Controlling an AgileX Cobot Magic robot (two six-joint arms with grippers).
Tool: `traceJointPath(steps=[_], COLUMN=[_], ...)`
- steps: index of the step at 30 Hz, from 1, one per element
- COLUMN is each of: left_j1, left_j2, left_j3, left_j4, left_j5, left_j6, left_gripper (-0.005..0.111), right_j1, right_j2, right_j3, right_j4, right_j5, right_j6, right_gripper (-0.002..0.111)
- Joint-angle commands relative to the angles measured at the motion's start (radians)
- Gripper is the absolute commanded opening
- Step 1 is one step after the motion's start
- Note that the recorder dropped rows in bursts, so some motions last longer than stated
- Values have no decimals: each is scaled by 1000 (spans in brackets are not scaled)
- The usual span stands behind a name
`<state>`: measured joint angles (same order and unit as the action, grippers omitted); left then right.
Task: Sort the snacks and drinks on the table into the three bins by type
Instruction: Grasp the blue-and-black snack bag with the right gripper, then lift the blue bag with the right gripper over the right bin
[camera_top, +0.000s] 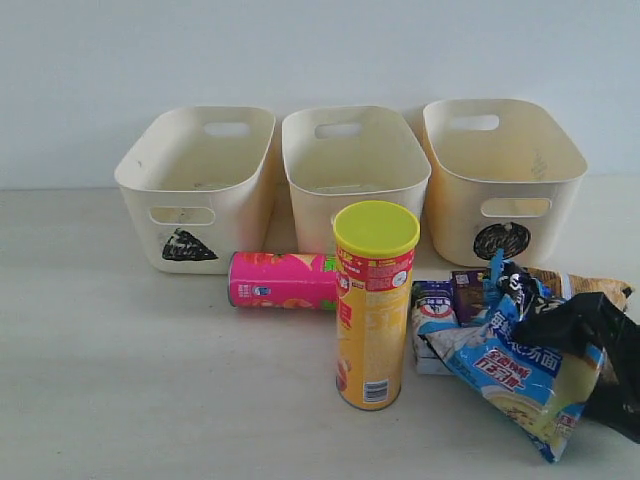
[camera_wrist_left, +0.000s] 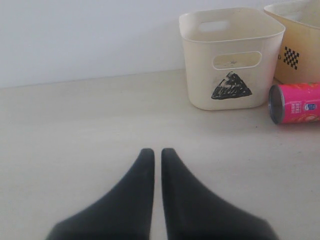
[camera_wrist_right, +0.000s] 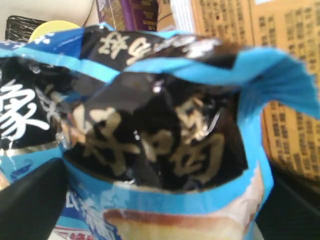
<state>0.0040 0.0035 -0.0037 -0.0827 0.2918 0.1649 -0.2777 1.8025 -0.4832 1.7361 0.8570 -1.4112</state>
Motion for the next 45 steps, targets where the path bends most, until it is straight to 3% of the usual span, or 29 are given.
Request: traceJointPath(steps=[1, 5, 10, 21, 30, 37, 45], left_j1=[-2, -2, -2, -2, -2, -2, -2], left_j2=[-4, -4, -4, -4, -4, -4, -4], left_j3=[4, 4, 4, 4, 4, 4, 4], left_j4=[-2, -2, -2, -2, -2, -2, -2], left_j5=[0, 0, 0, 0, 0, 0, 0], left_j6=[0, 0, 0, 0, 0, 0, 0], left_gripper=[4, 4, 4, 4, 4, 4, 4], right_j1=[-1, -1, -1, -3, -3, -3, -1], right_j2=[47, 65, 65, -46, -304, -473, -431], right_j3=[-18, -18, -18, -18, -82, -271, -520], right_j4=[8, 8, 8, 8, 8, 8, 8], right_j5=[46, 98, 193, 269, 89, -90, -280], right_j6=[-30, -66, -95, -102, -82, -59, -59], right_gripper=[76, 51, -1, 0, 0, 0, 0])
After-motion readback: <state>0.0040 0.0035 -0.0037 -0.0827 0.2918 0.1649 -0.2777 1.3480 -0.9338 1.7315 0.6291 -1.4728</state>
